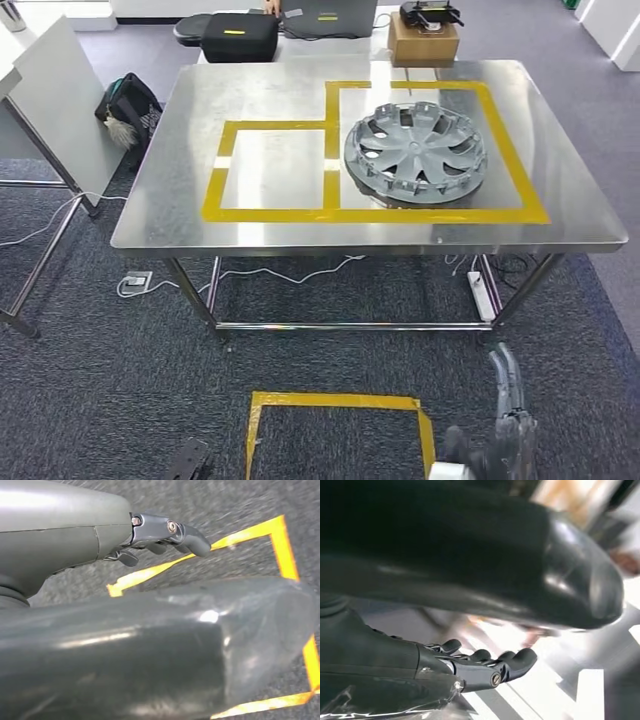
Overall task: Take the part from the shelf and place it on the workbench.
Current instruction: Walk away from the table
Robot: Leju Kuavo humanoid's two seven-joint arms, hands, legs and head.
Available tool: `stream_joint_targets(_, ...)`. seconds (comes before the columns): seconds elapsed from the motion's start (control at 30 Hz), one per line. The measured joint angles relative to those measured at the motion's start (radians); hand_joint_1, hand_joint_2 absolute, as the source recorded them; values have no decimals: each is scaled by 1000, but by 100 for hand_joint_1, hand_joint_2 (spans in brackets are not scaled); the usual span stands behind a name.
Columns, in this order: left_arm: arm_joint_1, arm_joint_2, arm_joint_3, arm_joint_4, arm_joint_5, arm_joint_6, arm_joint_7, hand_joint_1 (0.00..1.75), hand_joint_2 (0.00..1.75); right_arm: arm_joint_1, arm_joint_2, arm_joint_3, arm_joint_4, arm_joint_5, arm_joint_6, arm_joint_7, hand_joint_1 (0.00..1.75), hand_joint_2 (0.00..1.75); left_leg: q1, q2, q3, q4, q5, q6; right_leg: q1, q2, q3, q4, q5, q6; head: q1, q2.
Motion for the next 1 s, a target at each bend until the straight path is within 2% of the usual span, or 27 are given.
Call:
stream_joint_targets(0.03,5,0,6,0,2,4,-5,0,0,-41,32,-95,108,-97,63,-45,0,0,2,0,-16,65,-50,-4,-1,-2,-16,1,14,-2,-4,0)
stream_joint_targets(0.07,9,0,12,0,4,7,-9,0,0,-86,56,-194,227,-178,125,-94,0,0,3,0,-28,125,-80,-8,-1,-7,-32,3,27,0,-6,0)
stream_joint_targets(0.1,12,0,17,0,5,10,-13,0,0,-127,73,-296,351,-226,172,-139,0,0,5,0,-32,169,-82,-12,-3,-16,-49,7,39,3,-8,0)
stream_joint_targets(0.13,16,-1,22,0,5,13,-16,0,0,-159,85,-393,465,-246,201,-171,0,0,8,1,-22,185,-60,-16,-5,-28,-68,14,50,7,-9,0)
stream_joint_targets(0.17,19,-1,26,0,5,14,-17,0,0,-181,95,-464,550,-243,208,-187,0,0,11,3,0,174,-27,-21,-7,-39,-86,21,58,12,-10,0)
stream_joint_targets(0.2,23,-1,29,0,5,15,-18,0,0,-203,105,-526,629,-235,209,-196,0,0,16,13,41,130,2,-26,-9,-50,-105,31,66,17,-10,0)
stream_joint_targets(0.23,24,-1,31,0,5,16,-18,0,0,-224,116,-575,695,-230,211,-197,0,0,19,28,96,60,9,-30,-10,-58,-123,43,73,23,-11,0)
stream_joint_targets(0.3,20,-1,36,0,5,17,-18,0,0,-263,135,-653,807,-225,221,-181,0,0,17,53,180,-69,-16,-20,-11,-74,-146,61,88,36,-12,0)
stream_joint_targets(0.33,18,-1,38,0,5,18,-19,0,0,-281,141,-688,857,-224,230,-163,0,0,13,54,195,-102,-29,-10,-12,-83,-151,63,97,42,-12,0)
stream_joint_targets(0.4,26,-2,44,0,5,22,-22,0,0,-312,149,-751,959,-220,249,-116,0,0,9,42,180,-107,-20,14,-18,-94,-154,58,113,53,-12,0)
stream_joint_targets(0.43,32,-2,46,1,4,25,-25,0,0,-325,151,-779,1007,-211,250,-96,0,0,8,35,169,-107,-8,23,-20,-81,-159,65,98,59,-11,0)
stream_joint_targets(0.47,36,-2,49,1,3,28,-27,0,0,-335,151,-803,1054,-199,248,-77,0,0,9,27,155,-107,5,31,-22,-60,-169,88,63,64,-11,0)
stream_joint_targets(0.53,38,-5,54,1,0,37,-33,0,0,-352,152,-838,1133,-169,233,-48,0,0,8,9,122,-107,33,40,-20,-11,-198,199,-48,67,-8,0)
stream_joint_targets(0.57,38,-6,55,1,-3,43,-36,0,0,-360,152,-850,1165,-158,226,-36,0,0,6,-1,105,-106,47,42,-17,1,-210,266,-91,65,-7,0)
stream_joint_targets(0.6,39,-7,56,1,-5,49,-38,0,0,-369,152,-861,1195,-150,222,-26,0,0,3,-11,87,-106,61,43,-13,7,-213,319,-109,61,-6,0)
stream_joint_targets(0.63,40,-8,57,1,-7,54,-40,0,0,-378,152,-870,1219,-144,220,-19,0,0,0,-21,69,-105,75,44,-8,10,-200,342,-104,55,-6,0)
stream_joint_targets(0.67,41,-9,58,1,-8,58,-41,0,0,-386,152,-877,1240,-141,218,-15,0,0,-2,-33,52,-105,89,43,-4,14,-169,327,-80,46,-7,0)
stream_joint_targets(0.7,42,-9,60,1,-8,59,-42,0,0,-392,152,-883,1257,-139,218,-14,0,0,-4,-45,37,-105,103,42,1,27,-118,277,-53,36,-7,0)
stream_joint_targets(0.73,41,-11,61,1,-8,60,-43,0,0,-398,152,-888,1269,-137,217,-13,0,0,-6,-57,25,-105,116,41,4,49,-59,203,-44,23,-7,0)
stream_joint_targets(0.77,40,-12,62,1,-8,61,-45,0,0,-403,152,-892,1280,-137,217,-12,0,0,-7,-69,15,-104,129,38,5,70,-1,121,-48,15,-8,0)
stream_joint_targets(0.8,39,-13,62,1,-8,61,-46,0,0,-407,151,-897,1290,-137,216,-12,0,0,-7,-80,9,-106,141,34,7,87,38,59,-59,10,-7,0)
stream_joint_targets(0.83,39,-14,63,1,-8,61,-47,0,0,-410,151,-900,1297,-136,216,-12,0,0,-6,-90,5,-108,154,29,8,92,57,23,-70,9,-6,0)
stream_joint_targets(0.87,41,-14,63,1,-8,62,-47,0,0,-413,151,-904,1305,-136,215,-12,0,0,-6,-101,1,-111,166,23,8,85,60,8,-68,9,-3,0)
stream_joint_targets(0.9,44,-13,64,1,-8,62,-48,0,0,-416,152,-906,1312,-136,215,-11,0,0,-5,-105,-3,-114,173,17,7,73,50,10,-59,6,-1,0)
stream_joint_targets(0.93,46,-13,65,1,-8,62,-48,0,0,-419,153,-908,1317,-136,215,-10,0,0,-5,-97,-11,-108,163,12,6,60,41,9,-49,1,0,0)
stream_joint_targets(0.97,49,-12,66,1,-8,62,-48,0,0,-420,153,-909,1321,-136,215,-10,0,0,-6,-78,-22,-86,131,7,3,47,30,8,-37,-5,-4,0)
stream_joint_targets(1.0,50,-13,67,1,-8,62,-48,0,0,-420,154,-911,1325,-136,215,-9,0,0,-5,-53,-37,-42,79,3,1,31,17,7,-26,-9,-8,0)
